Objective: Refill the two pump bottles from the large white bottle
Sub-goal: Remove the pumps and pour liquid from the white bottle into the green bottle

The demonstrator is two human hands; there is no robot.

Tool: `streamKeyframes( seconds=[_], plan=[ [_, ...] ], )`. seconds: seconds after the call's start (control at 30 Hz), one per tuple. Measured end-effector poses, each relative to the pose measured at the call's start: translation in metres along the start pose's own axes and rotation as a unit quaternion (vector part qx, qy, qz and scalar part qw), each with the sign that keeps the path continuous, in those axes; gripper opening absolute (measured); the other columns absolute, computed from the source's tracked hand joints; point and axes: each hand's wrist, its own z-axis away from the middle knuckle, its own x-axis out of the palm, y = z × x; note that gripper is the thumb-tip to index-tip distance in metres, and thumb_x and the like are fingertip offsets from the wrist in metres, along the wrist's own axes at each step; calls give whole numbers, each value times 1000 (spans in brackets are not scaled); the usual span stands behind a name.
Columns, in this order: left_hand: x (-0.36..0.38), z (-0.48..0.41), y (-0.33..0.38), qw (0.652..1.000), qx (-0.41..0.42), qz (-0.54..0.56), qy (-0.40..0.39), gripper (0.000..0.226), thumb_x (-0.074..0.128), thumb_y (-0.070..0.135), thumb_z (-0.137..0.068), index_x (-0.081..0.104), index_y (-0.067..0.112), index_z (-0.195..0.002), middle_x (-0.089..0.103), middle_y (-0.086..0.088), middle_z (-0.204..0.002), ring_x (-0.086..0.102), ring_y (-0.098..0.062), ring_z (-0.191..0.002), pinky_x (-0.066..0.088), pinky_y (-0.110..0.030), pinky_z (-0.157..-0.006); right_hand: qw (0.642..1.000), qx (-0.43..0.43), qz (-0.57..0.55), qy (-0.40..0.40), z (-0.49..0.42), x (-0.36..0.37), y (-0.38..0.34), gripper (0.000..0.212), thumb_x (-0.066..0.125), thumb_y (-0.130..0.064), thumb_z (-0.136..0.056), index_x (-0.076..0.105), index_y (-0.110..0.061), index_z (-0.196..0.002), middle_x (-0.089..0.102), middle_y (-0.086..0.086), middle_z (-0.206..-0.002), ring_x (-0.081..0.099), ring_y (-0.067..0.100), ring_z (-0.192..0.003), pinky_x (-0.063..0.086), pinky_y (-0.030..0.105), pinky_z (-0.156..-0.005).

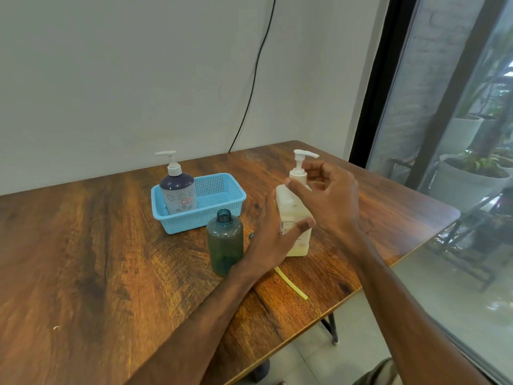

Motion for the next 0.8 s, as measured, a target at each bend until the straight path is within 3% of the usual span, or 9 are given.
streamKeyframes(
  seconds=[0.13,0.4,0.57,0.7,0.8],
  plan=[
    [1,1,-1,1000,-10,8,7,85,79,58,-87,26,43,-152,54,11,-141,58,-7,-126,49,-20,-91,999,-18,-38,16,-13,-7,-8,38,77,-23,-89,69,-16,-125,73,-11,-111,71,0,-94,62,27,-84],
    [0,1,0,1000,-19,6,4,86,80,52,-89,25,44,-155,49,16,-143,52,-3,-129,43,-15,-88,996,-72,-43,16,-49,-26,-32,36,78,-23,-89,71,-15,-123,75,-9,-110,72,2,-95,61,28,-87],
    [1,0,-1,1000,-23,3,4,93,75,68,-80,22,49,-154,48,16,-146,51,-7,-133,49,-28,-100,998,-64,-6,1,-57,-35,-36,40,85,-30,-80,73,-18,-116,74,-13,-102,71,-2,-89,60,20,-82],
    [1,0,-1,1000,-24,-1,3,91,80,55,-87,22,44,-156,47,15,-147,49,-6,-133,41,-13,-89,999,-42,3,-3,-55,-37,-34,44,90,-32,-73,75,-18,-112,74,-15,-96,71,-5,-83,58,13,-74],
    [2,0,-2,1000,-23,6,0,91,79,59,-85,22,46,-156,48,16,-146,51,-6,-133,42,-14,-88,999,-45,-2,12,-53,-39,-35,43,90,-32,-72,76,-18,-110,72,-18,-92,71,-6,-81,55,9,-68]
  ],
)
